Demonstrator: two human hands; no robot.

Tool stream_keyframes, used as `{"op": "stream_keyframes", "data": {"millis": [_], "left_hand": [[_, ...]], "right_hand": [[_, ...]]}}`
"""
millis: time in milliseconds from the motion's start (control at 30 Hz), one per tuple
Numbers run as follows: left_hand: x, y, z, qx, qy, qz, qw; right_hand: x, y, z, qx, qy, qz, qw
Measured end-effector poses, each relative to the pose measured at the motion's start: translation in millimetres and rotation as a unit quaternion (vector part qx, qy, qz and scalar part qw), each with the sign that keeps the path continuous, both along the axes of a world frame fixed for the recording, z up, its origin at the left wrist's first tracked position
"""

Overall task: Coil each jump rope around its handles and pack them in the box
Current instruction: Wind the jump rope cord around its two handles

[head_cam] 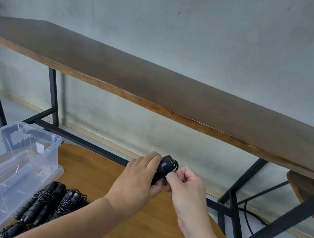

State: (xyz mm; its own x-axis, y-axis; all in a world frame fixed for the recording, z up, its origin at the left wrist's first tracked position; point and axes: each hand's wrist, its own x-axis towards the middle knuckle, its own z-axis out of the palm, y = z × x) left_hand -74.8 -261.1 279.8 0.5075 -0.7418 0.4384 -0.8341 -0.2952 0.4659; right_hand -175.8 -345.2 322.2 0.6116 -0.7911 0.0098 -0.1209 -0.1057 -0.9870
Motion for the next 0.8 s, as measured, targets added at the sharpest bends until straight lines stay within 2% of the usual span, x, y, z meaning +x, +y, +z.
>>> {"op": "stream_keyframes", "data": {"millis": [100,267,400,500,567,600,667,700,800], "left_hand": [[-1,2,-1,-0.023,0.015,-0.009,1.0],[-3,3,-6,-0.037,0.03,-0.015,0.999],[-11,2,-4,-0.06,0.035,-0.021,0.997],[-15,4,2,-0.017,0.02,-0.029,0.999],[-15,8,4,0.025,0.081,-0.035,0.996],[-16,10,6,0.023,0.16,-0.05,0.986],[-19,12,10,-0.017,0.341,-0.067,0.937],[-20,11,10,-0.035,0.375,-0.053,0.925],[-24,9,6,-0.051,0.373,-0.014,0.926]], "right_hand": [[0,-2,2,0.0,0.003,0.038,0.999],[-7,2,-8,0.071,-0.046,0.075,0.994],[-1,3,-21,0.081,-0.005,-0.003,0.997],[0,-1,-23,0.074,-0.028,-0.045,0.996],[0,-2,-22,0.083,-0.032,-0.048,0.995],[1,-2,-22,0.078,-0.029,-0.046,0.995],[4,1,-22,0.074,-0.021,-0.049,0.996],[6,3,-23,0.08,-0.019,-0.058,0.995],[12,11,-25,0.099,-0.02,-0.09,0.991]]}}
